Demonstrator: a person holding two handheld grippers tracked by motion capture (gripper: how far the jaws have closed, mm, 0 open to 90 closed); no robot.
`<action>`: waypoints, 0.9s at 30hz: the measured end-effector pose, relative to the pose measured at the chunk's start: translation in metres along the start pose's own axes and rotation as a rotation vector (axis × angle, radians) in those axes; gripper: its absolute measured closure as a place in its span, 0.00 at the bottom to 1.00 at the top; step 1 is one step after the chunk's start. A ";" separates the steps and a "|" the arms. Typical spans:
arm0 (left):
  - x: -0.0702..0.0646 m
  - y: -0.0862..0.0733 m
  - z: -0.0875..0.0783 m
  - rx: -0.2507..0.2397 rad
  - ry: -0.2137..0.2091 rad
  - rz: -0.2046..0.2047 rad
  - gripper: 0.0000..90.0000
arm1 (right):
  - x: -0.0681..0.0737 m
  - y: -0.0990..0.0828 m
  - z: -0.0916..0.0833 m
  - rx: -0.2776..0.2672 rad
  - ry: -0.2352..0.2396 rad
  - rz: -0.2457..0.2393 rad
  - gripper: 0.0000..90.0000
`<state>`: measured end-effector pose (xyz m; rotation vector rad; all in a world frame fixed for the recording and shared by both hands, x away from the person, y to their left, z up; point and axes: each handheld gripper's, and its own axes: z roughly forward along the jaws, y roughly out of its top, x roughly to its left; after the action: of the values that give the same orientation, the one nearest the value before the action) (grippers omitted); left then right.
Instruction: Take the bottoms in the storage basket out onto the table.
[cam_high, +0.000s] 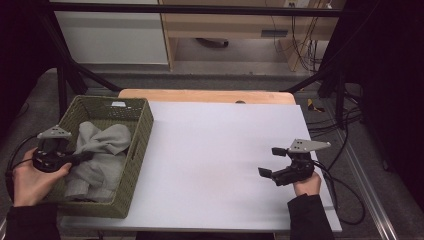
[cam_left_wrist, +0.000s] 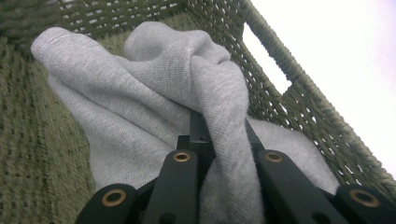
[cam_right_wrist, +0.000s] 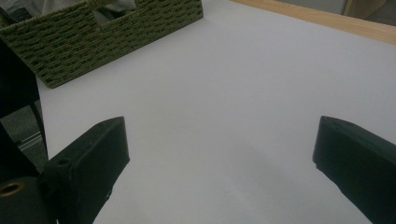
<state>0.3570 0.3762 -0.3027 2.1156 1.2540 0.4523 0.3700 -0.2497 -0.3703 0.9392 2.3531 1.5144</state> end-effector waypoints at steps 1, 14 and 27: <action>0.001 0.001 -0.002 -0.004 -0.003 0.005 0.92 | 0.000 0.000 0.000 -0.001 -0.002 0.000 0.05; 0.003 0.018 -0.020 0.009 -0.023 0.049 0.92 | 0.000 0.000 0.000 -0.001 -0.002 -0.001 0.05; 0.005 0.033 -0.035 0.033 -0.035 0.078 0.92 | 0.000 0.000 0.000 -0.002 0.000 -0.004 0.05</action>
<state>0.3612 0.3807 -0.2550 2.1964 1.1705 0.4293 0.3700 -0.2492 -0.3700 0.9337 2.3520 1.5151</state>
